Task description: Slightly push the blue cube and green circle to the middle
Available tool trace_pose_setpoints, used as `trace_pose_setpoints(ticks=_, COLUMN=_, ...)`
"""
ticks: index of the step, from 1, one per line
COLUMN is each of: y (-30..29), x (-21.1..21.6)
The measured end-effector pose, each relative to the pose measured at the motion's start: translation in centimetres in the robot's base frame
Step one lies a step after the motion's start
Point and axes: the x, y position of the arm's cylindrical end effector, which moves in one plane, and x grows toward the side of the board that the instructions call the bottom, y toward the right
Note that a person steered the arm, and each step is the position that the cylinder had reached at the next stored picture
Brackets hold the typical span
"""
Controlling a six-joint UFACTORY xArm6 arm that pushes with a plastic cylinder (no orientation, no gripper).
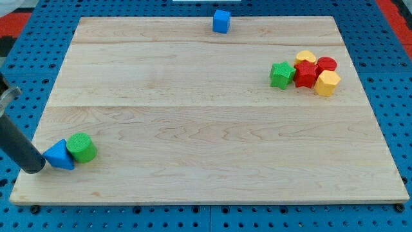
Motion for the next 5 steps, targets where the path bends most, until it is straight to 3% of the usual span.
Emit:
trace_pose_setpoints(ticks=3, y=5.5, x=0.1)
trace_pose_setpoints(ticks=5, y=6.9, x=-2.1)
